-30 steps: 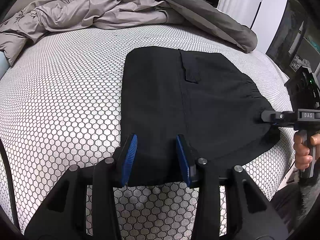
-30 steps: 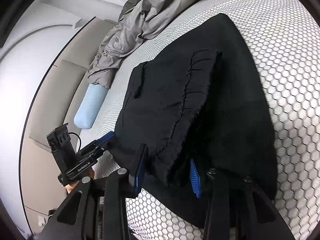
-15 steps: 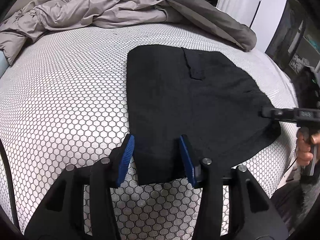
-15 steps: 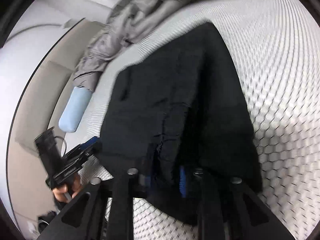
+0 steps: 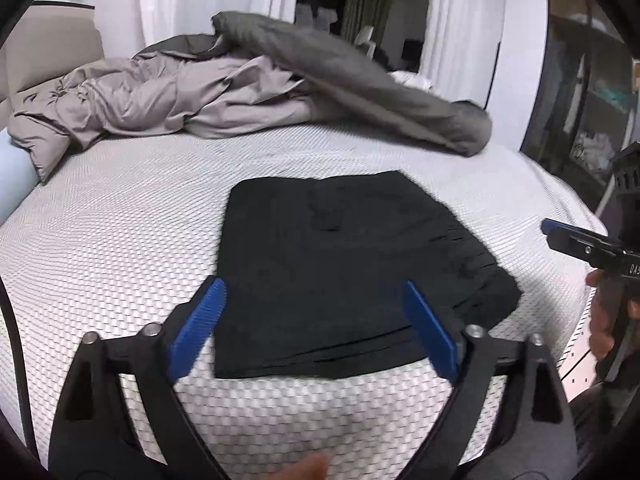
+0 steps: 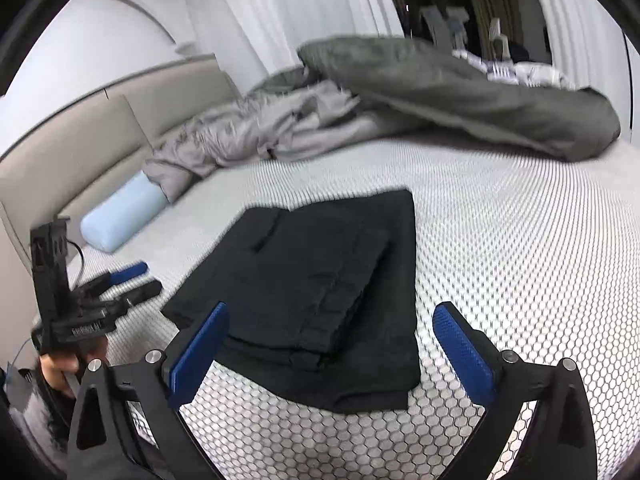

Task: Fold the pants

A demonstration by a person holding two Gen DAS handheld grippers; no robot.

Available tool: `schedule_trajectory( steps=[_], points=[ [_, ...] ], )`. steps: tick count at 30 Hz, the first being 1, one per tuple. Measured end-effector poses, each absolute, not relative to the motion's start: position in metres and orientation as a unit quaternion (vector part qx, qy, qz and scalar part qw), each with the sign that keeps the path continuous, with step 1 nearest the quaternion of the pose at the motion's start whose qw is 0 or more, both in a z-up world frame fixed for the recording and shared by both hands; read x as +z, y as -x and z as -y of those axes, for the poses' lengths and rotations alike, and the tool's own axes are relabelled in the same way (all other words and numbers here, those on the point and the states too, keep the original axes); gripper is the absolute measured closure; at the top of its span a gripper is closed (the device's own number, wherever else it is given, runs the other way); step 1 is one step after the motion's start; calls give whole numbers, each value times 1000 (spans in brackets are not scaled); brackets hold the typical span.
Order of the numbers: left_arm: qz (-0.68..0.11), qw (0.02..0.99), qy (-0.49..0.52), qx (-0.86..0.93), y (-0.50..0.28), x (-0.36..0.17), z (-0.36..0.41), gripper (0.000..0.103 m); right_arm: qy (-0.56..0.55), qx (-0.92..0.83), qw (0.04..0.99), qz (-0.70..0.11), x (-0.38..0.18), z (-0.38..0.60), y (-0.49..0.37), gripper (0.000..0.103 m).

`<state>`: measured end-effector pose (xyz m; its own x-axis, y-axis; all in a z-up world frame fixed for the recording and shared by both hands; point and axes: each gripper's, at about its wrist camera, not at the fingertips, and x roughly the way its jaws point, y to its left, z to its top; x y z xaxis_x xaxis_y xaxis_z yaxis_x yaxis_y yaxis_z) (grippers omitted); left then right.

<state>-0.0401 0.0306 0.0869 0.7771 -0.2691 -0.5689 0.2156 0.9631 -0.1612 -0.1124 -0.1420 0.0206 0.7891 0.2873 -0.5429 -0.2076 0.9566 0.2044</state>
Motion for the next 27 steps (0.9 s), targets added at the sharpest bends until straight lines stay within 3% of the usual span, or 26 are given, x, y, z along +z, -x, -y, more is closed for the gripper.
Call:
schedule_trajectory(
  steps=[4,27],
  points=[
    [-295,943,67,-136,46,87,-22,1,-67,132,954,-260,21,139,124,0],
    [-285,954,36,-85,51,83,-30,1,-28,130,957,-260,8,111,130,0]
  ],
)
